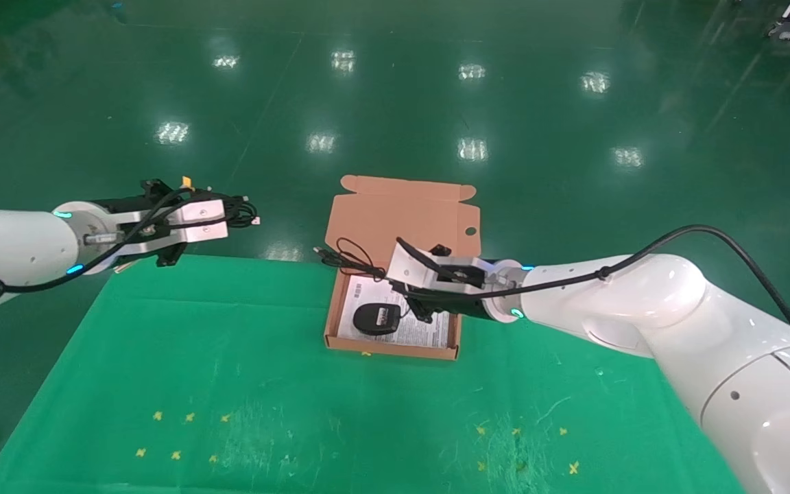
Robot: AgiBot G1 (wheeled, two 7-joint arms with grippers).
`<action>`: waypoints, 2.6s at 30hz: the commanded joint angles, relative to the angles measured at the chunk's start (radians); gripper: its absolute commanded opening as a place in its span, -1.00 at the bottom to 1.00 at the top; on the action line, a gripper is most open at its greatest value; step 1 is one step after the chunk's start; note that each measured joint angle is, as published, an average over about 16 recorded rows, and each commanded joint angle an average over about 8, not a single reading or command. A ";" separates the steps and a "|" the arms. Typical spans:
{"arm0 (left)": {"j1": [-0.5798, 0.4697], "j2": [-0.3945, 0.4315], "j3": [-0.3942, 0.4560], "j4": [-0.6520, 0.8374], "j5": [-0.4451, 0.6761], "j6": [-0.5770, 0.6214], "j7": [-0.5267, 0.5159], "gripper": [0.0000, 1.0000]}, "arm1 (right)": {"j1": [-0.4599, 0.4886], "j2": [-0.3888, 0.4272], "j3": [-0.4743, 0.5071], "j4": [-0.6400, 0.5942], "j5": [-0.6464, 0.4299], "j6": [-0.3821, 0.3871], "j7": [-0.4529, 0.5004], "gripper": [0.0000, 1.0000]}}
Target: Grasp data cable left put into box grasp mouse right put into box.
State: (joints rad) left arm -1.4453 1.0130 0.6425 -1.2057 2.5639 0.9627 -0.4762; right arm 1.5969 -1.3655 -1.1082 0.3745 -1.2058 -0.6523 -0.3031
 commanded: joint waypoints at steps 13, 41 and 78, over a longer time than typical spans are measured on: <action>0.016 0.022 0.014 -0.007 -0.014 -0.003 0.014 -1.00 | -0.008 0.033 -0.025 0.021 0.009 0.001 0.011 1.00; 0.117 0.355 0.283 0.368 -0.187 -0.495 0.179 -1.00 | 0.008 0.513 -0.079 0.567 -0.101 0.059 0.284 1.00; -0.014 0.312 0.360 0.347 -0.331 -0.593 0.104 1.00 | 0.151 0.672 -0.121 0.807 -0.301 0.039 0.409 1.00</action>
State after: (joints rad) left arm -1.4462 1.3199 1.0016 -0.8606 2.2198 0.3872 -0.3655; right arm 1.7305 -0.7018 -1.2149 1.1721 -1.4844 -0.6136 0.1056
